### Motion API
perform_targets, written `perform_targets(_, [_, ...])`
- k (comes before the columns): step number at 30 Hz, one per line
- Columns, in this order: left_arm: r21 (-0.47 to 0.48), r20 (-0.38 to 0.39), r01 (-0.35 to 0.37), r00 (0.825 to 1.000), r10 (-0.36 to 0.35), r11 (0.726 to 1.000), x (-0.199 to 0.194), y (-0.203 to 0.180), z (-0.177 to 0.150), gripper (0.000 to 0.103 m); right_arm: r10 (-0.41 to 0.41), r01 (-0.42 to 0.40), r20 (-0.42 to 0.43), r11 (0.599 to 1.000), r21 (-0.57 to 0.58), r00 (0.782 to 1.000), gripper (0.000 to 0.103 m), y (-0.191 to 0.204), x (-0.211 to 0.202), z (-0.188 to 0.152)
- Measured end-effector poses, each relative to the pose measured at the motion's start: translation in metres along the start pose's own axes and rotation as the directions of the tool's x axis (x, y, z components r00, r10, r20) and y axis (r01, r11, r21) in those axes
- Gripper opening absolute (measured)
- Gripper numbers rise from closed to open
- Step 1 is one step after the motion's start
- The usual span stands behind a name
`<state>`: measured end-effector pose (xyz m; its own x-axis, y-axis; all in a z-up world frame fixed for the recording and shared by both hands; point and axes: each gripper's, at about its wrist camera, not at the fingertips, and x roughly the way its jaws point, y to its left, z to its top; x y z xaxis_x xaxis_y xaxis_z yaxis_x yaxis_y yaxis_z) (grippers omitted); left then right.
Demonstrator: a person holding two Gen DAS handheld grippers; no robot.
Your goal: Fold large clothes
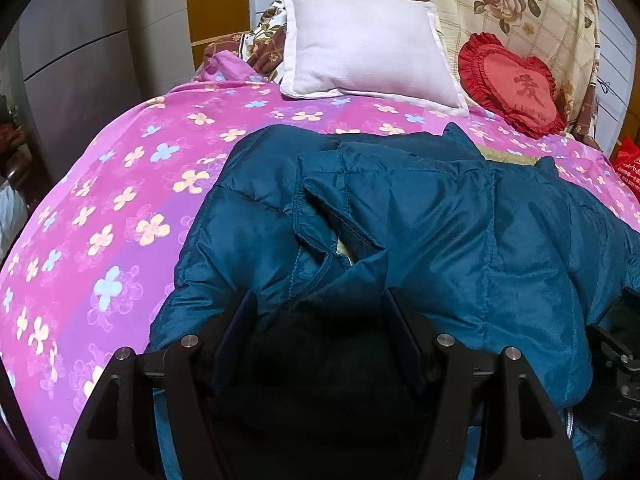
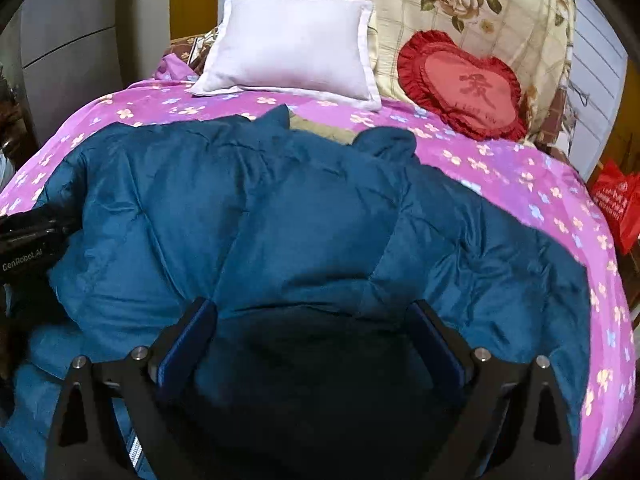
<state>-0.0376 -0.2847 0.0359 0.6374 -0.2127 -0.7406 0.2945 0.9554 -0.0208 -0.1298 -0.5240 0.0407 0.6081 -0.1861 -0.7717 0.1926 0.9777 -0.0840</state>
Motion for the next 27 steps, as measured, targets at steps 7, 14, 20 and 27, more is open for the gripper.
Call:
perform_targets(7, [-0.004, 0.004, 0.003, 1.000, -0.003, 1.000, 0.001, -0.001, -0.003, 0.046, 0.010, -0.012, 0.048, 0.999, 0.041, 0.999, 0.098, -0.032, -0.042, -0.008])
perform_targets(14, [0.010, 0.009, -0.007, 1.000, 0.007, 1.000, 0.004, -0.005, -0.004, 0.049, -0.118, 0.112, 0.018, 0.972, 0.209, 0.993, 0.098, -0.117, -0.038, -0.025])
perform_targets(20, [0.024, 0.007, -0.023, 1.000, 0.023, 0.999, 0.008, -0.007, -0.003, 0.054, -0.118, 0.121, -0.026, 0.961, 0.249, 0.993, 0.103, -0.132, -0.005, -0.037])
perform_targets(27, [0.016, 0.009, -0.012, 1.000, 0.012, 1.000, 0.008, -0.006, -0.003, 0.056, -0.114, 0.111, -0.004, 0.959, 0.260, 0.993, 0.102, -0.129, -0.040, -0.045])
